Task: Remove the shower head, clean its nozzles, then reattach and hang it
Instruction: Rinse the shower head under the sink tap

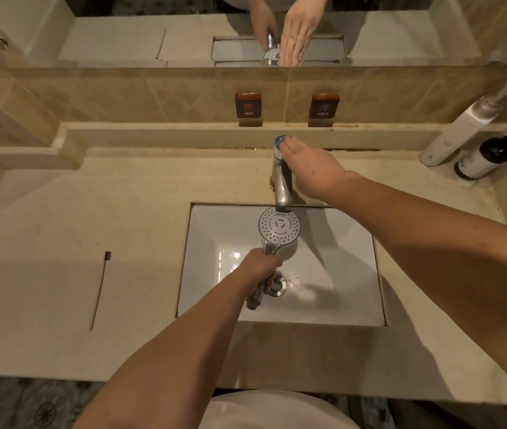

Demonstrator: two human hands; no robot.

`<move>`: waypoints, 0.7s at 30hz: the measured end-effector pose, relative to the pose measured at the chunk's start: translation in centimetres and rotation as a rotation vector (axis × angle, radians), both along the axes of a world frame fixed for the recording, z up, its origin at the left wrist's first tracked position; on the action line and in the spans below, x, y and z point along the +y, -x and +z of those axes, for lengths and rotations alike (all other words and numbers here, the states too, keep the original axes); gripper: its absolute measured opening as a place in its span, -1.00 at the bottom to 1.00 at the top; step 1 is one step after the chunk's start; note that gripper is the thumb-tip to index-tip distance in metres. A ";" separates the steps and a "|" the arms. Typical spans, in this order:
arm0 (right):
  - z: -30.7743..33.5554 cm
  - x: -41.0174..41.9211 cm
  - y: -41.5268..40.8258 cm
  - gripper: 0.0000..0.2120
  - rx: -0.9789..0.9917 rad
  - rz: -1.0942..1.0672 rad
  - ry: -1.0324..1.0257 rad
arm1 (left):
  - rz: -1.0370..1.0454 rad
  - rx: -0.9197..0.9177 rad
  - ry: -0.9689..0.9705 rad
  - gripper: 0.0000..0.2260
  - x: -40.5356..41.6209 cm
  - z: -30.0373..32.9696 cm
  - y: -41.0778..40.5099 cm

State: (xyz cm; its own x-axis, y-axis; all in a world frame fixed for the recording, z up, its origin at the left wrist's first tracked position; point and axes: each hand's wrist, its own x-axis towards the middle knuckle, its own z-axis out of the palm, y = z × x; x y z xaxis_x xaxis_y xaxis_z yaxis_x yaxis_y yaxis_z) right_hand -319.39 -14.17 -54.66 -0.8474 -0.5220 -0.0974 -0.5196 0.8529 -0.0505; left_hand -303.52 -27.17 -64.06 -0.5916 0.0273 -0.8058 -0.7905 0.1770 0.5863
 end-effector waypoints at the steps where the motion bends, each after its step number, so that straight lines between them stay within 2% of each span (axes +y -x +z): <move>1: 0.0 0.0 0.1 -0.22 0.003 0.002 -0.004 | -0.004 -0.001 0.000 -0.94 -0.1 -0.1 -0.1; 7: 0.8 -0.2 0.8 -0.35 -0.020 0.004 -0.045 | 0.000 0.008 0.003 -0.95 -0.1 -0.4 -0.1; 14: 1.8 0.1 1.7 -0.32 -0.084 0.047 -0.058 | -0.012 0.020 -0.011 -0.94 0.1 -0.4 0.0; 21: 3.1 0.3 3.2 -0.43 -0.162 0.117 -0.161 | -0.048 0.046 -0.008 -0.96 -0.1 -0.8 0.5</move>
